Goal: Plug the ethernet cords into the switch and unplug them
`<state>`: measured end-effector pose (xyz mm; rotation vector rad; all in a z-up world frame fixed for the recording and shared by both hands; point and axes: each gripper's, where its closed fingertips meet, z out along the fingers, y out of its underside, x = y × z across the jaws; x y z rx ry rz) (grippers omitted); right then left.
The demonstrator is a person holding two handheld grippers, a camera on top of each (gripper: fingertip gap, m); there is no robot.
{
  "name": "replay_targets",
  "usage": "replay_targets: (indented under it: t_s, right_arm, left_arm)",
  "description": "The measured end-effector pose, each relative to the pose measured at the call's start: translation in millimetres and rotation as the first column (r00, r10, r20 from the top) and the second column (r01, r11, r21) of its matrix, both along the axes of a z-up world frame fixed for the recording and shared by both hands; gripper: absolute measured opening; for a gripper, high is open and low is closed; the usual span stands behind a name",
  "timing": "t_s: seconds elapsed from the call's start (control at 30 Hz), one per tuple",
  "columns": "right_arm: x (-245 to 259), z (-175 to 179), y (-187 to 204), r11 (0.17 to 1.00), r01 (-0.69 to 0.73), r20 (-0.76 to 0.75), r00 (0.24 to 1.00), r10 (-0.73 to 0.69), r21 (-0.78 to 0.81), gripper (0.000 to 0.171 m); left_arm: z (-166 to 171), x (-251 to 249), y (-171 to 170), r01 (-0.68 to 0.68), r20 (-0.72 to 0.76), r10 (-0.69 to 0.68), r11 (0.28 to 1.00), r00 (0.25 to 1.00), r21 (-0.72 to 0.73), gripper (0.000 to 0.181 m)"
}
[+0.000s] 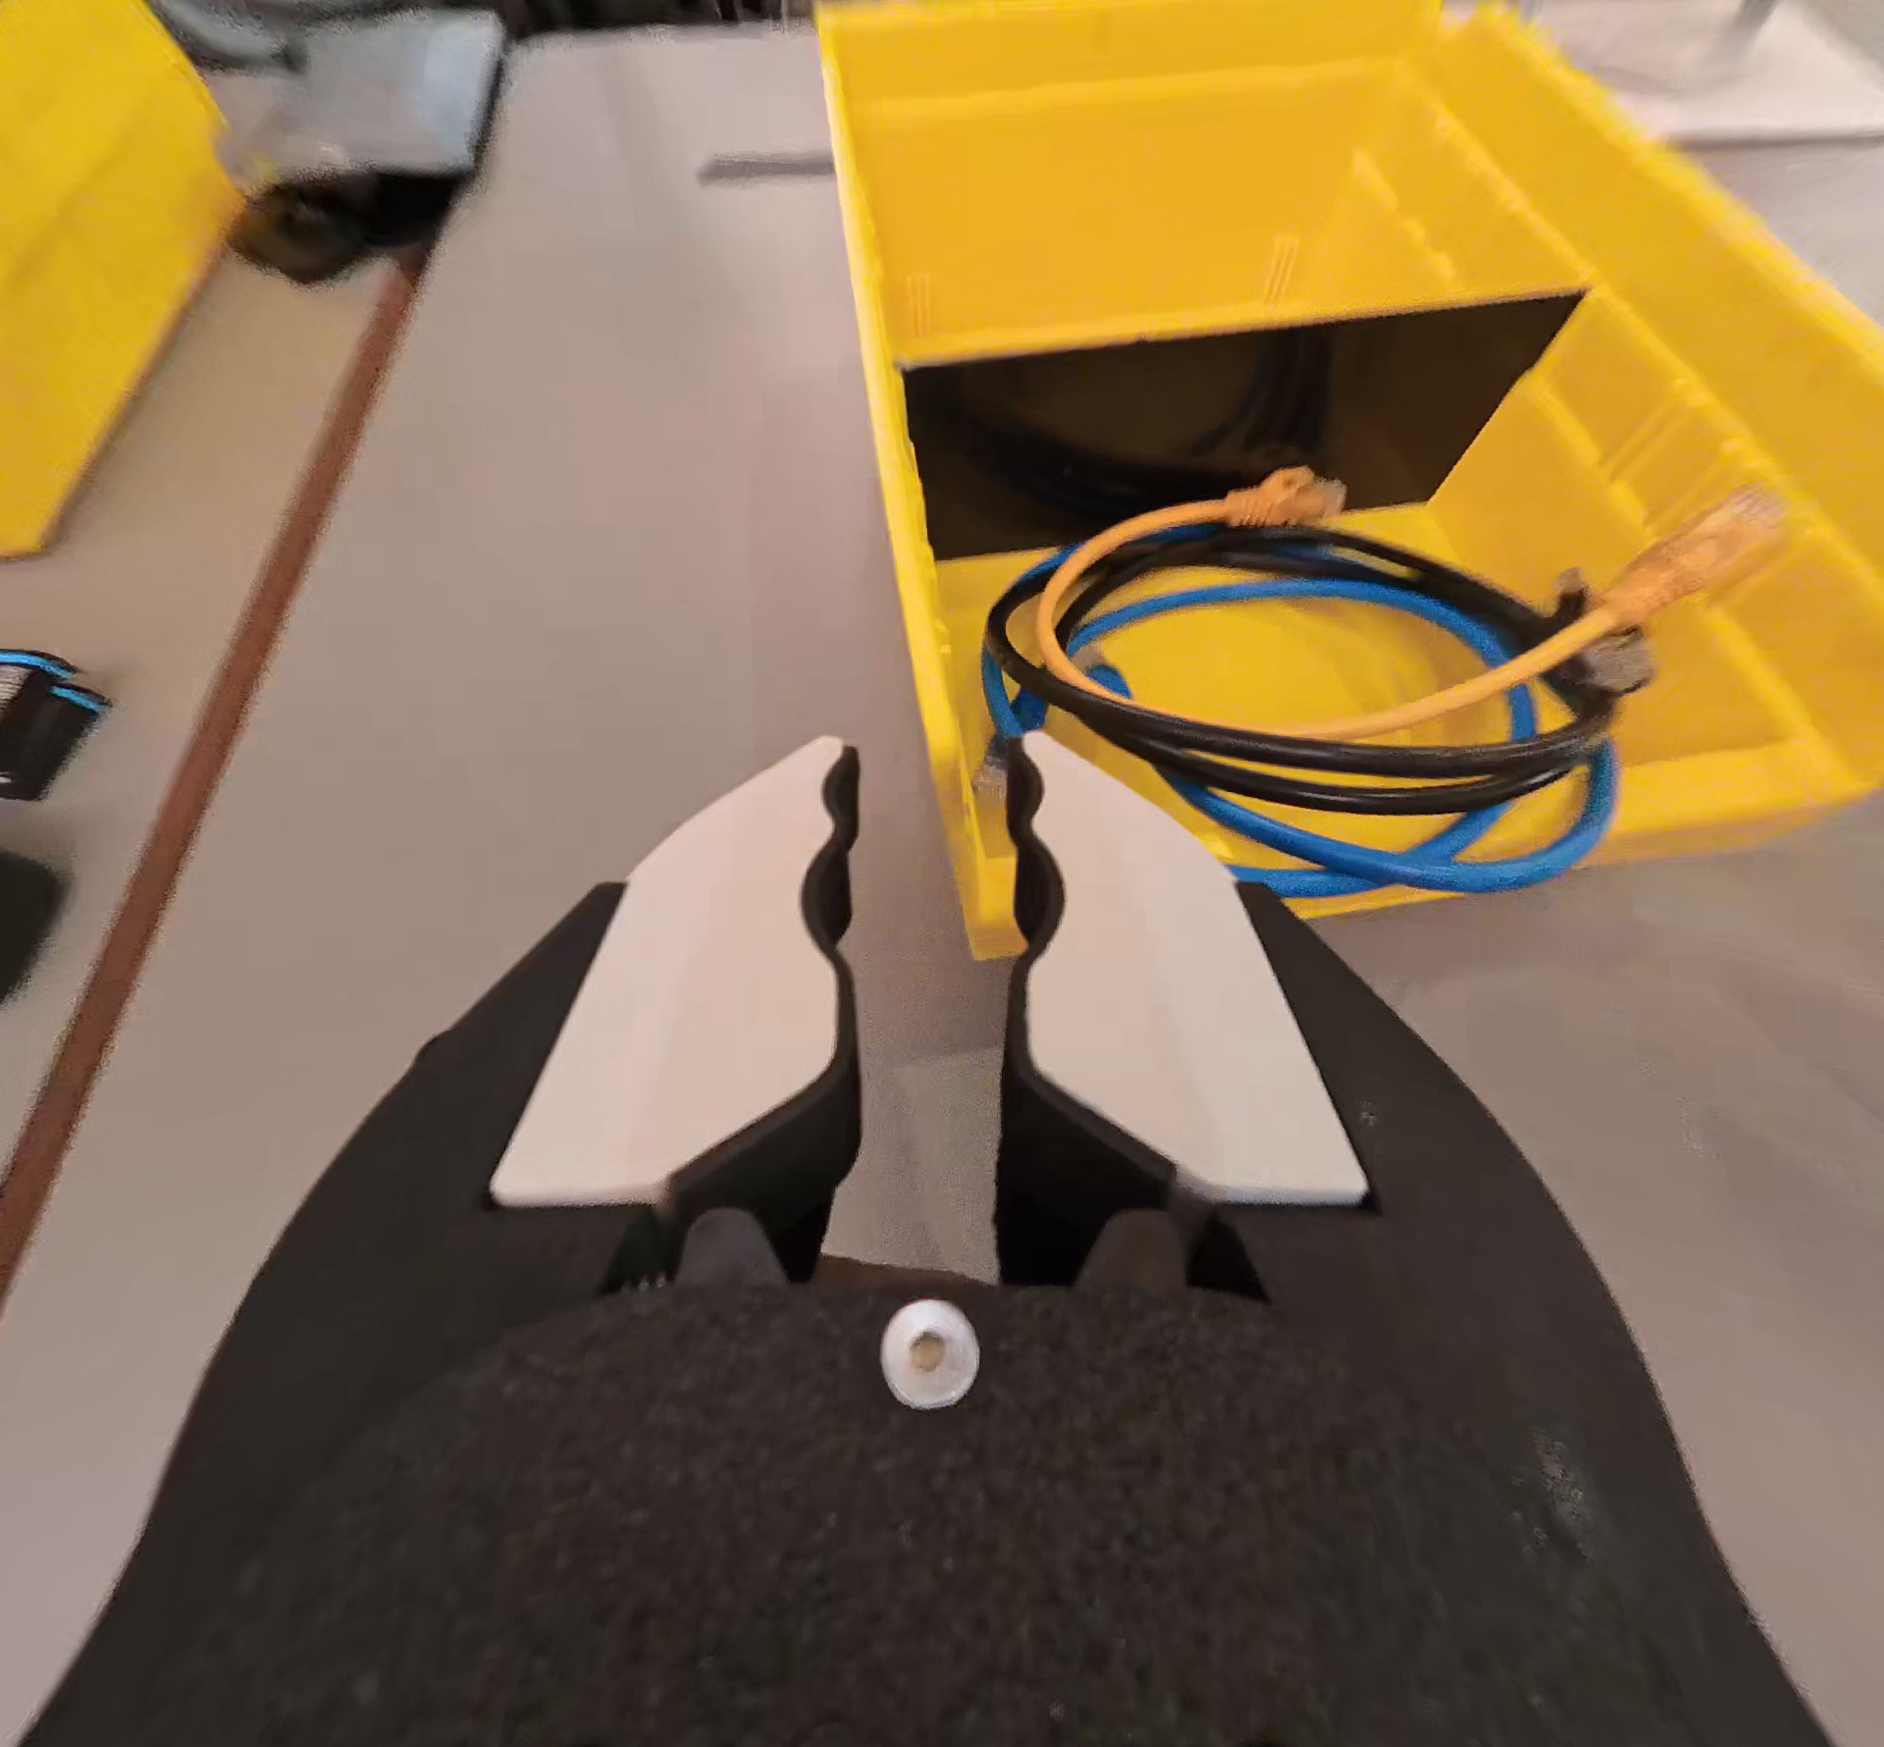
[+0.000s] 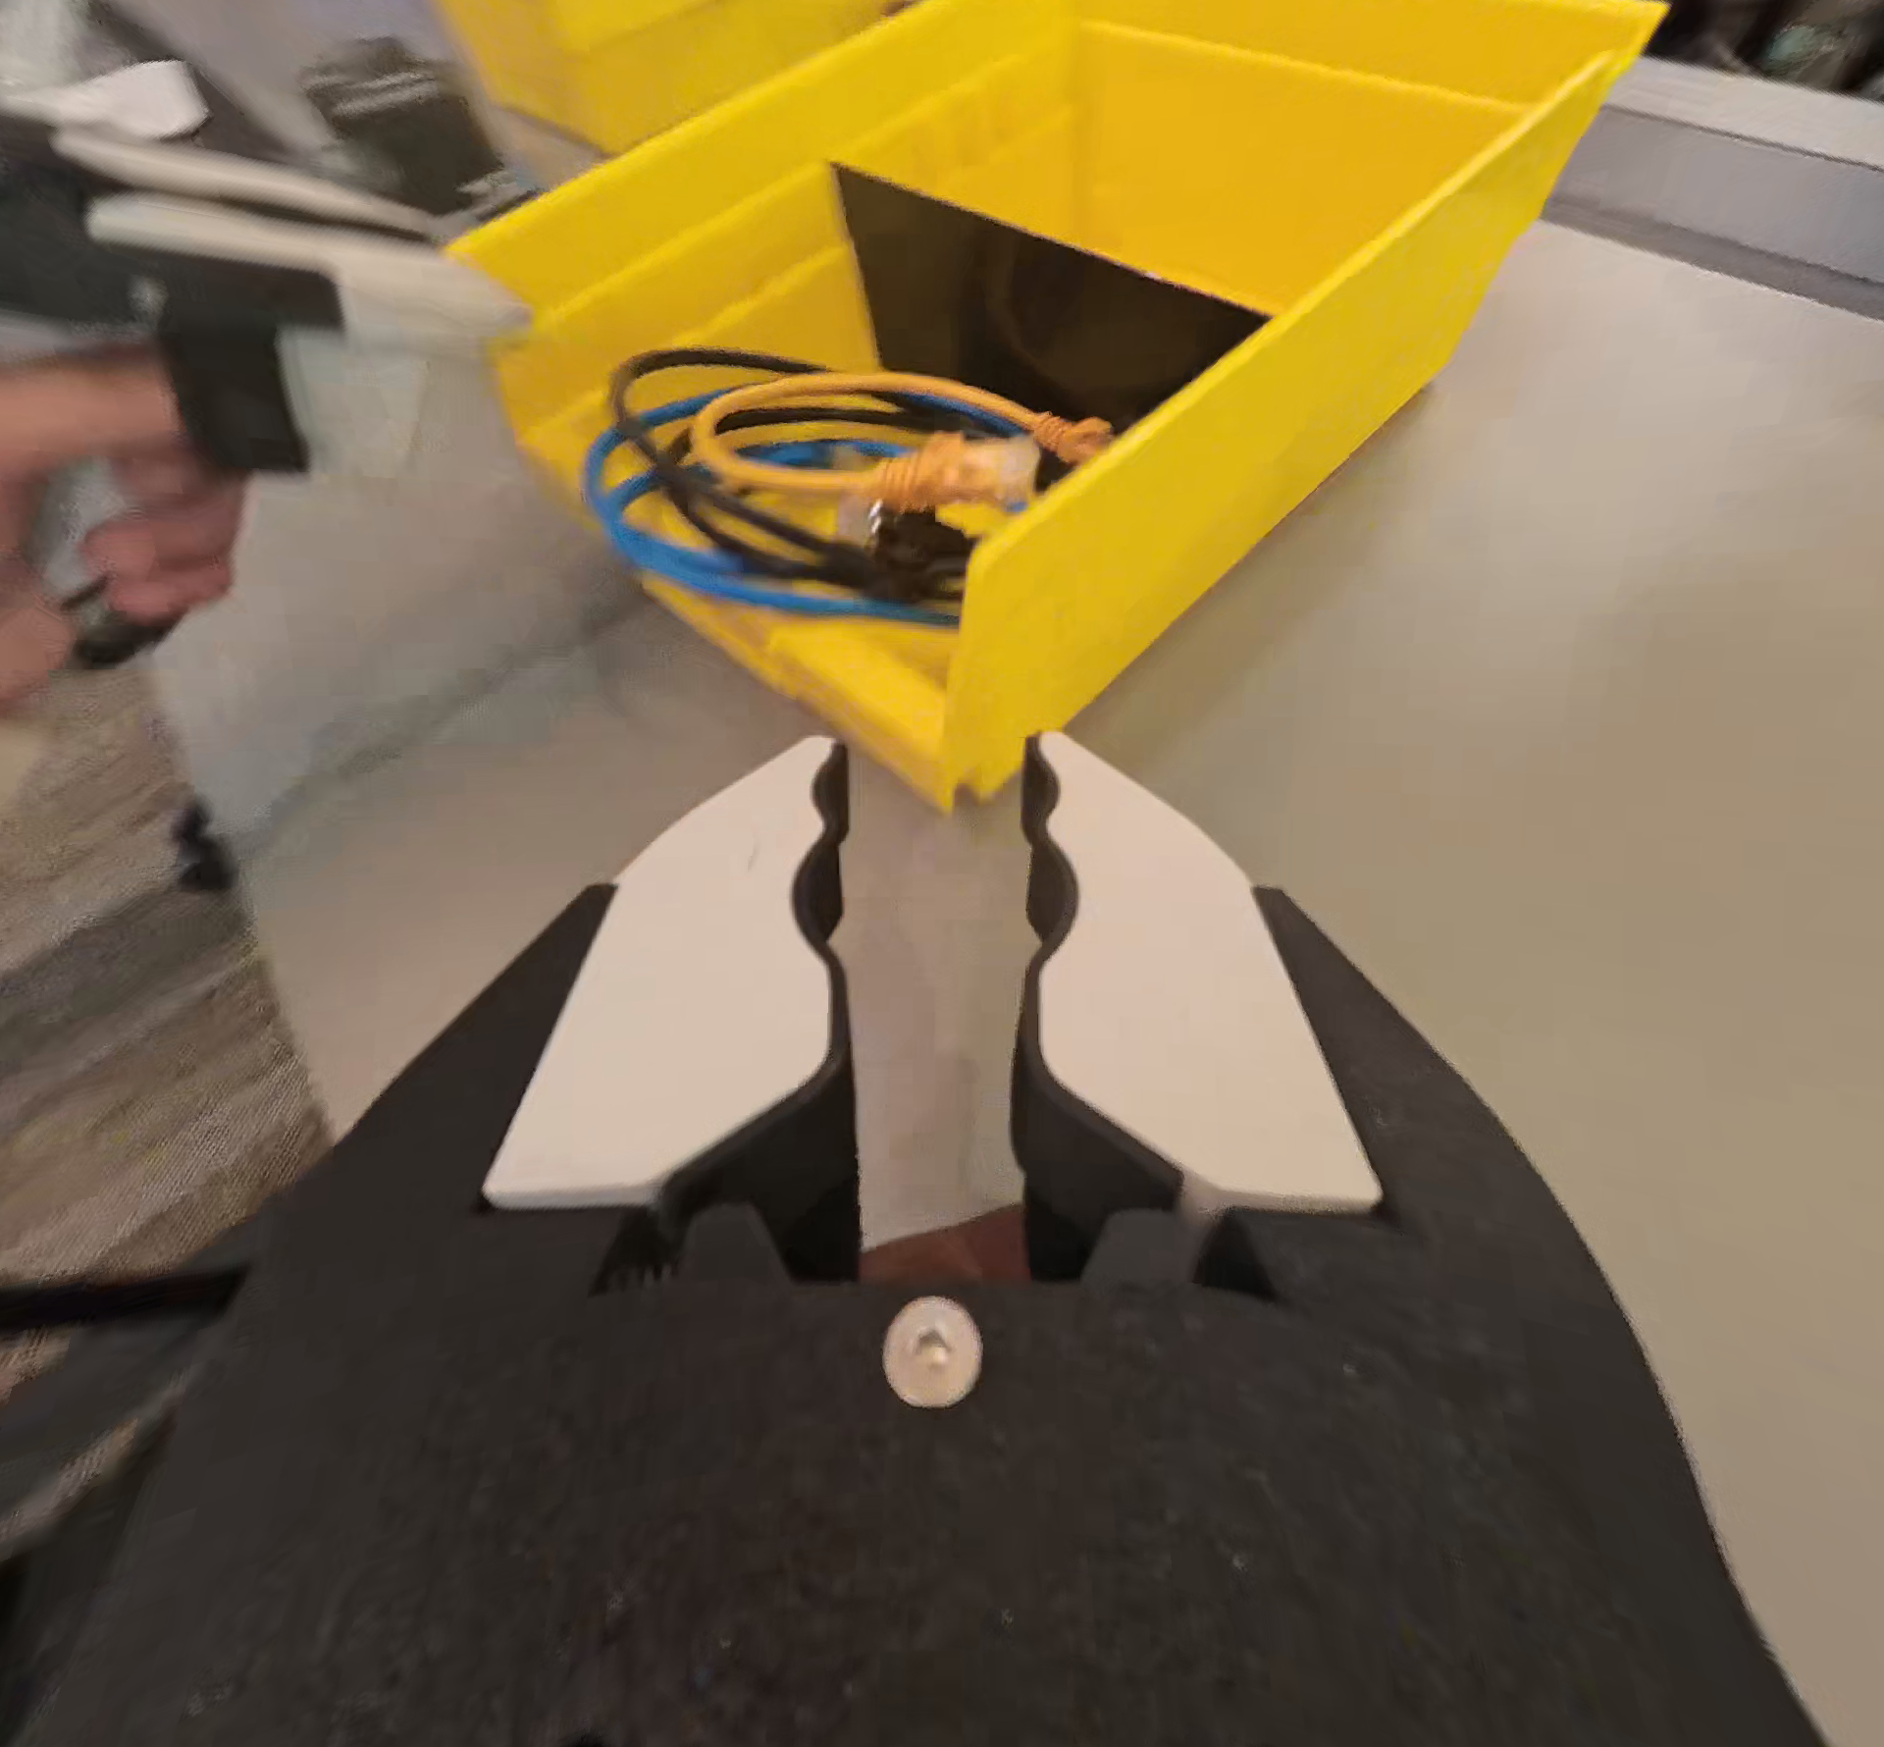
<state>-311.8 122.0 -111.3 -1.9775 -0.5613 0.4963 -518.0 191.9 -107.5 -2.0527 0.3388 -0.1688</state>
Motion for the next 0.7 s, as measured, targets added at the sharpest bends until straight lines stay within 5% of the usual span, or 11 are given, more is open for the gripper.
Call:
replay_targets:
  t_s: [0.13,0.3,0.43,0.7]
  right_arm:
    - [78,-8,-56,0.997,-0.083,-0.007,0.997,0.083,0.002,0.039]
    - [206,-31,-85,0.981,0.114,-0.193,0.971,-0.144,-0.158,0.042]
    - [287,-12,-97,0.952,0.276,-0.297,0.905,-0.304,-0.135,0.035]
    - [304,-22,-102,0.948,0.314,-0.142,0.937,-0.319,-0.056,0.03]
  left_arm:
    - [41,13,-35,0.087,0.076,-0.096,0.989,0.992,0.123,0.03]
    - [21,136,-118,0.493,0.255,-0.492,0.868,0.833,0.064,0.03]
    - [5,209,-146,0.496,0.234,-0.499,0.865,0.834,0.076,0.034]
    - [-12,238,-157,0.622,0.193,-0.609,0.783,0.769,-0.007,0.035]
